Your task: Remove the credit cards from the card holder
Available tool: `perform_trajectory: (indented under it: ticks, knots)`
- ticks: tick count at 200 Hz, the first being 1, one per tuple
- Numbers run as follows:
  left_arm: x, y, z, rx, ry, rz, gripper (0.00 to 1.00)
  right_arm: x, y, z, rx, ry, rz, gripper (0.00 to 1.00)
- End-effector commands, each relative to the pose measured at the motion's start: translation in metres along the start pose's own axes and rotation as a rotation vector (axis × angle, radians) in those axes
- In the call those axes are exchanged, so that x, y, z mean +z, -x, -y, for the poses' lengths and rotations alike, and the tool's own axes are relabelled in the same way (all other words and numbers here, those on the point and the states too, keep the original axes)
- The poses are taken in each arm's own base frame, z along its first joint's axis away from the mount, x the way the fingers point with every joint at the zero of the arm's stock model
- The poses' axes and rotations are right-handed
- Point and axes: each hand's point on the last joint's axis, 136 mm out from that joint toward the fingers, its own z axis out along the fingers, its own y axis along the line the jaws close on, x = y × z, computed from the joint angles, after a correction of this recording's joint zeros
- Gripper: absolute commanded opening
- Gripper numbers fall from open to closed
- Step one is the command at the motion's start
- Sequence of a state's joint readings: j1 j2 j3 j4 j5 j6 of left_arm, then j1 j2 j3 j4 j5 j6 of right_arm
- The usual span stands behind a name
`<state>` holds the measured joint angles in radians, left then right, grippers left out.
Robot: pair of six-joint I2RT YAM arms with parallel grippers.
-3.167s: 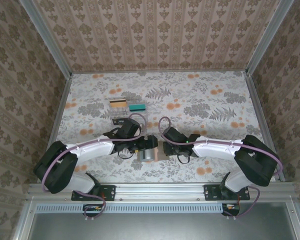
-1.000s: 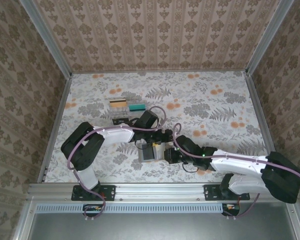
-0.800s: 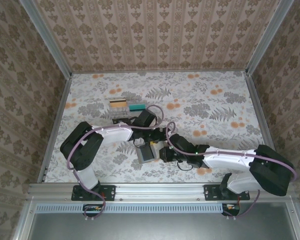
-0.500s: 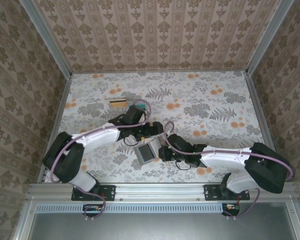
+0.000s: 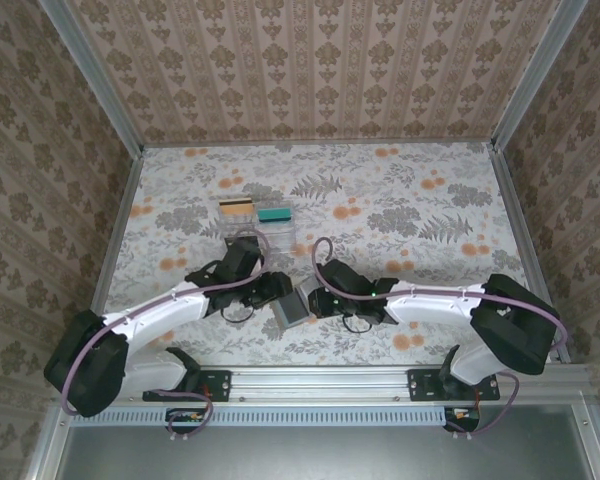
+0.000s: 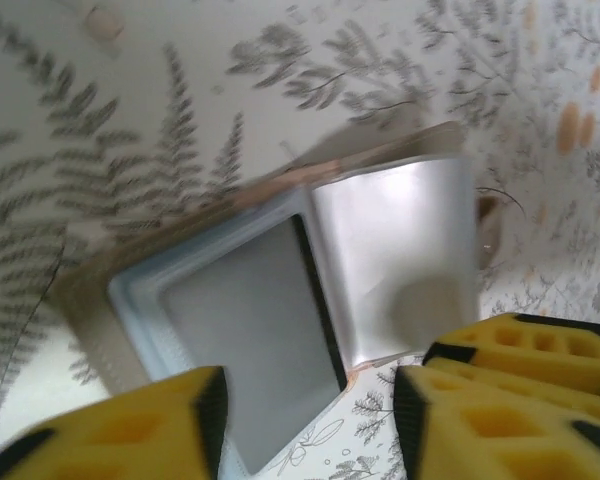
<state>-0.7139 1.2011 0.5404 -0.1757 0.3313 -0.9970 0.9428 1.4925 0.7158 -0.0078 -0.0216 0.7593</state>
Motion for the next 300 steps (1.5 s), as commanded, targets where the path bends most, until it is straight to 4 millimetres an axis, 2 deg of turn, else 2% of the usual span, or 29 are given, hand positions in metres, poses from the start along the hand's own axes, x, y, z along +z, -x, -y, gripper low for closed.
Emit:
perform_trajectory:
  ticks: [1, 31, 89, 128, 178, 231, 279, 300]
  knots:
    - [0.001, -0.002, 0.006, -0.022, -0.032, 0.018, 0.29, 0.005, 0.001, -0.008, -0.039, 0.023, -0.055, 0.19]
    - [0.011, -0.009, -0.005, -0.028, 0.008, -0.006, 0.13, 0.013, 0.000, -0.012, -0.045, 0.037, -0.098, 0.21]
    - [0.020, -0.016, -0.028, -0.037, 0.088, -0.029, 0.07, 0.020, 0.002, -0.006, -0.027, 0.016, -0.127, 0.20]
    - [0.026, -0.020, -0.036, -0.041, 0.118, -0.052, 0.05, 0.024, 0.003, -0.007, -0.025, 0.025, -0.141, 0.20]
    - [0.030, -0.026, -0.045, -0.048, 0.154, -0.075, 0.03, 0.030, 0.003, -0.006, -0.007, 0.032, -0.153, 0.25]
    - [0.029, -0.026, -0.046, -0.038, 0.165, -0.079, 0.03, 0.035, 0.003, 0.002, 0.015, 0.014, -0.157, 0.26]
    - [0.011, -0.019, -0.023, 0.018, 0.112, -0.043, 0.07, 0.038, 0.003, 0.001, 0.018, 0.020, -0.164, 0.24]
    - [0.008, -0.020, -0.023, 0.020, 0.107, -0.042, 0.07, 0.039, 0.003, 0.000, 0.019, 0.022, -0.165, 0.24]
